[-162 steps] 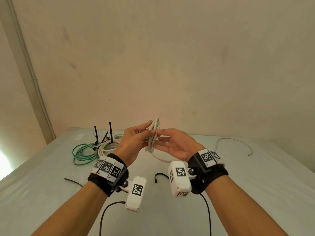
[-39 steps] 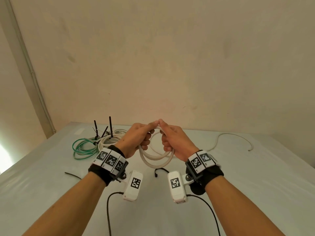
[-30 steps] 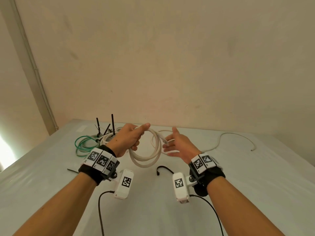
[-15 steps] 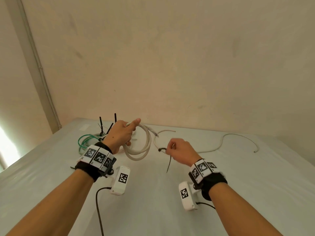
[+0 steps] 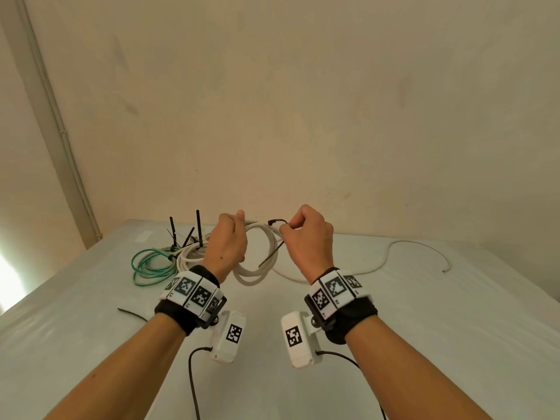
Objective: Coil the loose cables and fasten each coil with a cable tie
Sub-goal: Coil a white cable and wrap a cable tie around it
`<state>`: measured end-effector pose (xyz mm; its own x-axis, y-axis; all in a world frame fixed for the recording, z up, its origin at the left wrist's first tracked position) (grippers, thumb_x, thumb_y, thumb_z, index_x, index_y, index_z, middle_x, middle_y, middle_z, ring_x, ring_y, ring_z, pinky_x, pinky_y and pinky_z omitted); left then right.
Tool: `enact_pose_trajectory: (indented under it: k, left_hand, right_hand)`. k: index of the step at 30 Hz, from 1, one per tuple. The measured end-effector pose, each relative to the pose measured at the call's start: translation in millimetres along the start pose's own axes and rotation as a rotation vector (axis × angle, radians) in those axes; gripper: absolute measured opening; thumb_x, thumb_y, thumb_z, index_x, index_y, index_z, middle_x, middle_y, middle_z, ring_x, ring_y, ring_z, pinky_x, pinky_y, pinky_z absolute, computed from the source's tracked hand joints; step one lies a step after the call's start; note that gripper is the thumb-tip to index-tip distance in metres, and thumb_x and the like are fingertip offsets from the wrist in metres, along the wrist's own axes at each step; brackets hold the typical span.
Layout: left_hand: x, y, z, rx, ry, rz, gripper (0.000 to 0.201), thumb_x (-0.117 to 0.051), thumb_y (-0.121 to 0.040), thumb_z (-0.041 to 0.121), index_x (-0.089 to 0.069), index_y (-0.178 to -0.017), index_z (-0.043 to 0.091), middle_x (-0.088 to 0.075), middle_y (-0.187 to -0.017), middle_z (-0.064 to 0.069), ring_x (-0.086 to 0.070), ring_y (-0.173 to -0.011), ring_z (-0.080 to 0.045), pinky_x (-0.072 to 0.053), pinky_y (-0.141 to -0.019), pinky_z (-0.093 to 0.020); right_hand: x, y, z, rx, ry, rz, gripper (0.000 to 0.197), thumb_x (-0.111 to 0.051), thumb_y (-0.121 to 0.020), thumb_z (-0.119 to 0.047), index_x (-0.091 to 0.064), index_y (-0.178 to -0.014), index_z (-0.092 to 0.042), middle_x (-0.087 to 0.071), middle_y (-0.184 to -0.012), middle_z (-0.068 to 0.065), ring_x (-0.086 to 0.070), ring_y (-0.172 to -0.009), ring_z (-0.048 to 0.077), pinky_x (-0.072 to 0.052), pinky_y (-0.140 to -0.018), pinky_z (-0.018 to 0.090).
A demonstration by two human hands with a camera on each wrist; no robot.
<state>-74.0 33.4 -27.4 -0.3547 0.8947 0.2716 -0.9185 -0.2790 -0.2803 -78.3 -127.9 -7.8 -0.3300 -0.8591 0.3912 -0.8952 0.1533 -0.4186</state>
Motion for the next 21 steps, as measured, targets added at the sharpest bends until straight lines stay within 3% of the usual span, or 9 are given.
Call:
enact_pose_trajectory:
  k: [2, 4, 8, 10, 12, 14, 16, 19, 21]
  left_hand:
    - [-2.6, 2.5, 3.6, -0.027, -0.011, 0.037, 0.046, -0.032, -0.109, 0.047, -0.049, -0.111, 0.004, -0.057, -0.073, -0.005, -0.054, -0.061, -0.020, -0.058, -0.067, -0.054]
    - [-6.6, 7.6, 7.6, -0.056, 0.007, 0.076, 0.041, -0.033, -0.109, 0.046, -0.045, -0.112, 0.006, -0.058, -0.073, -0.004, -0.055, -0.062, -0.021, -0.056, -0.071, -0.056]
    - [-15.6, 12.4, 7.2, -0.034, 0.064, 0.105, 0.049, -0.032, -0.108, 0.052, -0.045, -0.112, 0.005, -0.060, -0.074, -0.004, -0.056, -0.061, -0.019, -0.055, -0.067, -0.050]
    - [-18.1, 9.8, 3.7, 0.017, 0.111, 0.103, 0.060, -0.030, -0.108, 0.054, -0.052, -0.109, -0.002, -0.057, -0.067, -0.004, -0.053, -0.056, -0.017, -0.053, -0.055, -0.042]
    - [-19.3, 8.0, 3.3, 0.067, 0.164, 0.090, 0.064, -0.027, -0.110, 0.048, -0.061, -0.095, -0.004, -0.053, -0.059, -0.005, -0.049, -0.050, -0.017, -0.046, -0.049, -0.033]
    - [-21.0, 8.1, 5.7, 0.126, 0.209, 0.064, 0.065, -0.026, -0.112, 0.045, -0.061, -0.079, 0.000, -0.049, -0.055, -0.005, -0.045, -0.046, -0.018, -0.043, -0.050, -0.031]
    - [-21.6, 8.0, 7.0, 0.181, 0.258, 0.031, 0.063, -0.029, -0.111, 0.044, -0.059, -0.073, 0.005, -0.048, -0.055, -0.005, -0.043, -0.044, -0.017, -0.042, -0.052, -0.032]
    - [-18.4, 7.8, 7.1, 0.199, 0.308, -0.021, 0.054, -0.038, -0.110, 0.042, -0.060, -0.074, 0.007, -0.045, -0.053, -0.002, -0.040, -0.046, -0.017, -0.040, -0.049, -0.029]
    - [-15.2, 8.7, 5.6, 0.155, 0.325, -0.050, 0.047, -0.043, -0.108, 0.037, -0.072, -0.085, 0.010, -0.043, -0.051, -0.001, -0.038, -0.045, -0.015, -0.037, -0.046, -0.027]
  right_hand:
    - [-5.0, -0.1, -1.0, -0.017, 0.000, 0.025, 0.019, -0.067, -0.088, -0.017, -0.052, -0.076, -0.015, -0.066, -0.077, 0.005, -0.066, -0.077, 0.022, -0.051, -0.064, 0.033]
    - [-8.9, 0.3, -4.0, -0.066, -0.063, 0.038, 0.022, -0.068, -0.087, -0.016, -0.050, -0.073, -0.015, -0.068, -0.075, 0.005, -0.073, -0.074, 0.025, -0.059, -0.070, 0.043]
    - [-13.5, 3.9, -9.1, -0.165, -0.291, -0.007, 0.021, -0.073, -0.085, -0.007, -0.055, -0.076, -0.002, -0.072, -0.082, 0.016, -0.077, -0.071, 0.021, -0.066, -0.070, 0.039]
    - [-15.1, 6.9, -9.2, -0.147, -0.332, -0.021, 0.021, -0.076, -0.080, -0.008, -0.057, -0.078, -0.001, -0.073, -0.080, 0.014, -0.076, -0.077, 0.026, -0.064, -0.077, 0.047]
    - [-16.5, 11.1, -7.4, -0.122, -0.328, -0.040, 0.023, -0.080, -0.079, -0.013, -0.058, -0.078, -0.006, -0.073, -0.080, 0.011, -0.074, -0.082, 0.029, -0.062, -0.079, 0.051]
    - [-16.8, 14.5, -4.4, -0.093, -0.329, -0.040, 0.026, -0.082, -0.081, -0.015, -0.057, -0.078, -0.009, -0.072, -0.081, 0.008, -0.074, -0.082, 0.027, -0.061, -0.079, 0.050]
    - [-16.4, 16.2, -1.3, -0.075, -0.351, -0.032, 0.027, -0.083, -0.083, -0.014, -0.057, -0.080, -0.010, -0.072, -0.084, 0.007, -0.075, -0.081, 0.025, -0.062, -0.079, 0.048]
    - [-13.4, 16.7, 1.2, -0.053, -0.365, -0.048, 0.028, -0.084, -0.083, -0.012, -0.056, -0.086, -0.010, -0.071, -0.087, 0.004, -0.074, -0.076, 0.019, -0.063, -0.077, 0.039]
    - [-9.5, 16.7, 0.5, -0.042, -0.391, -0.087, 0.028, -0.083, -0.084, -0.009, -0.057, -0.093, -0.013, -0.070, -0.087, 0.002, -0.073, -0.071, 0.011, -0.064, -0.077, 0.036]
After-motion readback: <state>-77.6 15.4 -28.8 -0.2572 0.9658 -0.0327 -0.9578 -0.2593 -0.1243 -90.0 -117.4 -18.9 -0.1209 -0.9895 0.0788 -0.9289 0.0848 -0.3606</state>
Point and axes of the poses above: each hand's wrist, its own y-axis away from the middle knuckle, its own x-axis out of the back of the hand, z = x × y, the point moved 1 cm from there along -y, towards the middle knuckle
